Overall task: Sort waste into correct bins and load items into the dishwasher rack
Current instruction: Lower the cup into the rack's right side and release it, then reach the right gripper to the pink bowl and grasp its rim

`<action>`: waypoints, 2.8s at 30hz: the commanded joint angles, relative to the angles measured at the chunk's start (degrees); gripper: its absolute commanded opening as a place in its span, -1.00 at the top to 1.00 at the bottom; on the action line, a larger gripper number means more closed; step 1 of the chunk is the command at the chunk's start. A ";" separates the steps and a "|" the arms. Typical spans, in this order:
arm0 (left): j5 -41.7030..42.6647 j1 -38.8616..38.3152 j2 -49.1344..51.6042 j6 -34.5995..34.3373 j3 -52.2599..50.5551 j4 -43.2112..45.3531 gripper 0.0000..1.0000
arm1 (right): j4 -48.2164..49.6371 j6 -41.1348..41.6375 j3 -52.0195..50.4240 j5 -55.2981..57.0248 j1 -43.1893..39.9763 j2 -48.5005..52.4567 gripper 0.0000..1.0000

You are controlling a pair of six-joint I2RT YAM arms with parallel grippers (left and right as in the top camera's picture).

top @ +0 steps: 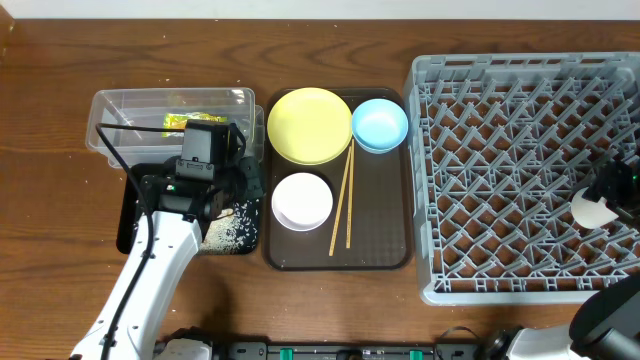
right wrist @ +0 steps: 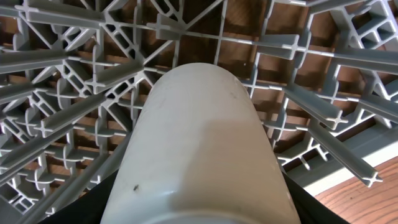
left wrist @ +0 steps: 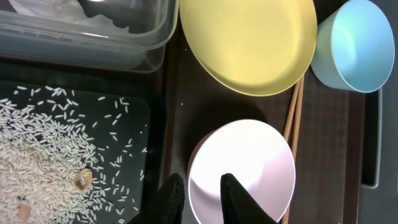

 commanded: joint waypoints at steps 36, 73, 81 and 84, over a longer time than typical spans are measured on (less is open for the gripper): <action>-0.92 0.28 -0.46 1.20 0.13 -1.16 0.52 | -4.04 0.81 5.68 1.92 -0.74 2.08 0.90; -0.92 0.28 -0.35 1.20 0.13 -1.29 0.09 | 2.47 -6.47 2.93 -23.96 5.29 -5.03 -0.90; -4.22 -0.02 -0.28 1.33 0.13 -2.60 0.09 | 8.87 -7.61 3.13 -24.65 25.31 -11.91 -0.86; -13.00 0.13 -0.28 -2.99 0.13 -6.29 0.09 | 11.61 -7.52 2.99 -24.63 34.16 -11.15 -0.83</action>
